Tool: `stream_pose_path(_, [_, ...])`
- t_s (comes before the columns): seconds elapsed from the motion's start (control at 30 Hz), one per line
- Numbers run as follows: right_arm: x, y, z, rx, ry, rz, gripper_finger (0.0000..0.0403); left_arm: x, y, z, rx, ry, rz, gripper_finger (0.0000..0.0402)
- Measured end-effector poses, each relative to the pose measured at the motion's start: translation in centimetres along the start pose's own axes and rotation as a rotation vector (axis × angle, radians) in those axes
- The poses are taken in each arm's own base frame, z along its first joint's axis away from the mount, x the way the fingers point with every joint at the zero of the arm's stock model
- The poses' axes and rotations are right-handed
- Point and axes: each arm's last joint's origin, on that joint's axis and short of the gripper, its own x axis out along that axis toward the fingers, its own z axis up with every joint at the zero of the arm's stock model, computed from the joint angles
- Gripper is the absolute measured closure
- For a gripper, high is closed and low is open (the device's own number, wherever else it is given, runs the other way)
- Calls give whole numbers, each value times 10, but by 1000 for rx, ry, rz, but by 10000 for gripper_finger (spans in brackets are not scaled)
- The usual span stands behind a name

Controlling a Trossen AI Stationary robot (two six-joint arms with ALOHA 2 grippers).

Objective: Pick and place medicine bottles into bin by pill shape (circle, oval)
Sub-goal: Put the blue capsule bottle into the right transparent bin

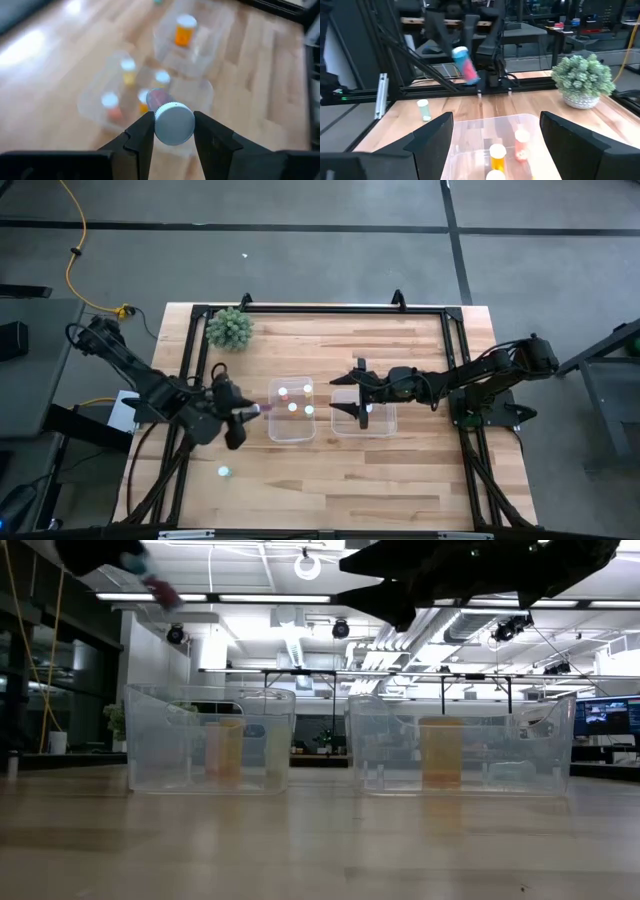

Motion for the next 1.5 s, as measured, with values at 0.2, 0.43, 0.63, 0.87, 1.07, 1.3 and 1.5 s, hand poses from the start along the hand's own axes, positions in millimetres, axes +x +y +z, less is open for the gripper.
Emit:
stream_pose_path(0.2, [0,5,0,-2,-6,25,112,21,-16,9,116,-128,68,284])
stream_pose_path(0.43, [-1,8,0,-26,-3,47,112,50,-38,3,180,-221,181,284])
stream_pose_path(0.63, [-1,8,0,-28,0,47,112,61,-38,2,186,-231,252,284])
stream_pose_path(0.87, [0,8,1,-29,-8,47,112,61,-39,9,198,-230,198,284])
stream_pose_path(1.07, [-7,12,17,-54,-119,61,112,70,-43,16,264,-224,127,284])
stream_pose_path(1.3, [-25,31,39,-126,-208,127,112,97,-33,21,306,-317,-73,284])
stream_pose_path(1.5, [-35,46,45,-197,-227,110,112,124,-25,39,336,-233,-153,284])
